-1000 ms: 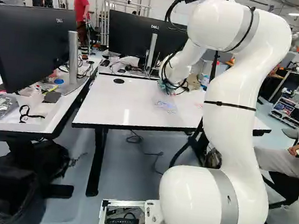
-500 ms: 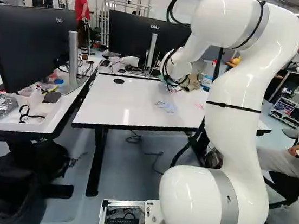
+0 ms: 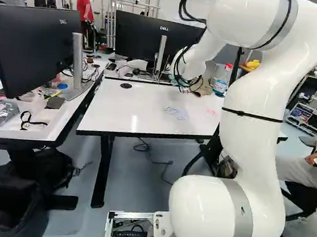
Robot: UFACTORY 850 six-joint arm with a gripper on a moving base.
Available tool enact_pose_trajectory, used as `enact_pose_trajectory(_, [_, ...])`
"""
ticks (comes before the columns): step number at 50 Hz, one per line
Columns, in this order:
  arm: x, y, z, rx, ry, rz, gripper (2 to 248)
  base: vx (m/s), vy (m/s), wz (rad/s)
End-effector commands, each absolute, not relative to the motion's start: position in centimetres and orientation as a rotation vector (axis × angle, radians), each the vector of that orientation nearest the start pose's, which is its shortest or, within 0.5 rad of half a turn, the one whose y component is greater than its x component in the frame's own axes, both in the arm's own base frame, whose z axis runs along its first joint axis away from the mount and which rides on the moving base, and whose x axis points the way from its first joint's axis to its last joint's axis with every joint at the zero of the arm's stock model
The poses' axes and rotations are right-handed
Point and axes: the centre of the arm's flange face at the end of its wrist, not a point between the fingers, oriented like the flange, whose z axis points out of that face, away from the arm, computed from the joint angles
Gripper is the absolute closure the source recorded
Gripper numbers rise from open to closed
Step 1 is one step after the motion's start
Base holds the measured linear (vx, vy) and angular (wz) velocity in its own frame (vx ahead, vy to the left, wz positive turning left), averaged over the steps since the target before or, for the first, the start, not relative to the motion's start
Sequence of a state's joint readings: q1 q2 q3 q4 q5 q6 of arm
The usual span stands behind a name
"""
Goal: Clean the table with the green towel
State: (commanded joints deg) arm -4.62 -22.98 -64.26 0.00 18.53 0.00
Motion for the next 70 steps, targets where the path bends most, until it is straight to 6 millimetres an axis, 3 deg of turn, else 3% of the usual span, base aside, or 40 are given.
enact_pose_trajectory(34, [55.6,-3.4,46.2,-2.772,0.085,-1.538,200,0.0,0.0,0.0])
enact_pose_trajectory(70, [48.3,-3.0,46.4,-2.786,0.087,-1.513,200,0.0,0.0,0.0])
